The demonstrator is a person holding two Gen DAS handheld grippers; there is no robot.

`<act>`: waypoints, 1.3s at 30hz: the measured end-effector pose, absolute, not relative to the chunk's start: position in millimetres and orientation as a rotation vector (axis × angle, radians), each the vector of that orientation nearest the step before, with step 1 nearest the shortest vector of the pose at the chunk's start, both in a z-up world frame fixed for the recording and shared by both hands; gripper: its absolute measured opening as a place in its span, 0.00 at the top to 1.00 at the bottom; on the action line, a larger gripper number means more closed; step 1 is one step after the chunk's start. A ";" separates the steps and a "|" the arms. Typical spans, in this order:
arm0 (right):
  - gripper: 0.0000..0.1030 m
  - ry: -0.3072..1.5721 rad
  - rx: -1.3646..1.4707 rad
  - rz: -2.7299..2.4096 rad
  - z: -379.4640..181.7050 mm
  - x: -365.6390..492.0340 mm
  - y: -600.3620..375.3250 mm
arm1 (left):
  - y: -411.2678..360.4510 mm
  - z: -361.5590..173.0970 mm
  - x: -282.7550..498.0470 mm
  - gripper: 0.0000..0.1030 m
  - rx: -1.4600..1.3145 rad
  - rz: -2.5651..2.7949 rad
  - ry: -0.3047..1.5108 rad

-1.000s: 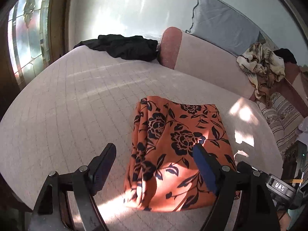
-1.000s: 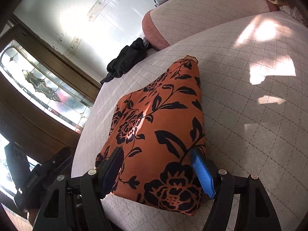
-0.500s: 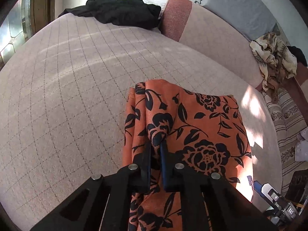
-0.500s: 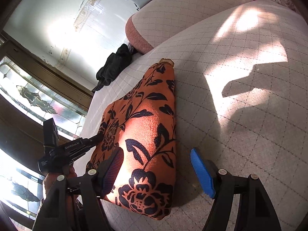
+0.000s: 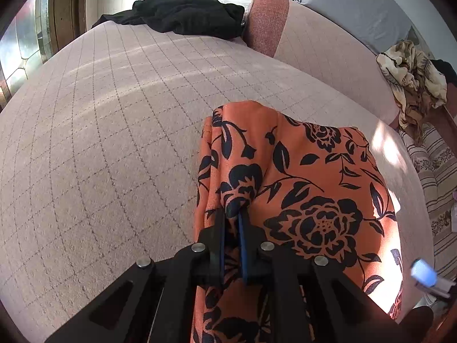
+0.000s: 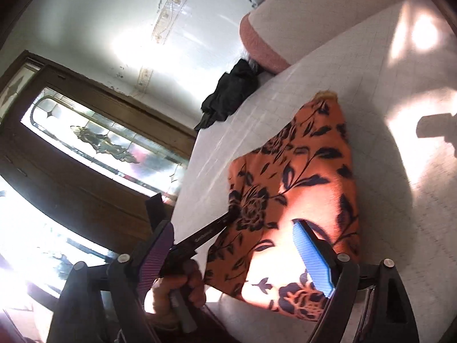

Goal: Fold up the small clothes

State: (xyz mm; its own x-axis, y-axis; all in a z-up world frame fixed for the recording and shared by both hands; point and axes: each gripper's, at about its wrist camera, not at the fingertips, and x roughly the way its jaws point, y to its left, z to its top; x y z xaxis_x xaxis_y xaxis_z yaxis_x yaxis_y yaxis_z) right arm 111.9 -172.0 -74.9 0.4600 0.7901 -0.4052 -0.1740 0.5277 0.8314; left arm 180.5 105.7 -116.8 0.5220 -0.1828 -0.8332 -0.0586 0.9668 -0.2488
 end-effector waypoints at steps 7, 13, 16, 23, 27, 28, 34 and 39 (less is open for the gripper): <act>0.13 1.054 0.897 0.670 -132.5 121.3 -147.8 | 97.2 -61.3 158.4 0.89 -0.255 0.008 0.931; 0.13 1.049 0.942 0.698 -138.6 121.8 -150.6 | 81.5 -98.9 151.3 0.87 -0.216 0.000 1.044; 0.13 1.053 0.940 0.694 -123.6 119.6 -157.1 | 75.7 -106.1 142.7 0.84 -0.134 -0.005 0.990; 0.13 0.955 0.906 0.538 -108.7 130.9 -219.6 | 80.8 -106.7 139.7 0.84 -0.192 0.001 0.977; 0.14 1.087 0.962 0.516 -145.4 171.4 -219.2 | 84.5 -108.6 136.4 0.84 -0.215 -0.019 0.964; 0.14 1.094 0.948 0.533 -146.0 180.5 -214.7 | 87.5 -108.8 135.6 0.84 -0.238 -0.030 0.966; 0.66 1.154 0.727 0.471 -138.0 213.1 -181.6 | 86.6 -110.7 137.6 0.84 -0.233 -0.039 0.947; 0.64 1.123 0.447 0.339 -132.0 202.6 -156.6 | 78.5 -110.1 137.5 0.84 -0.187 -0.029 0.933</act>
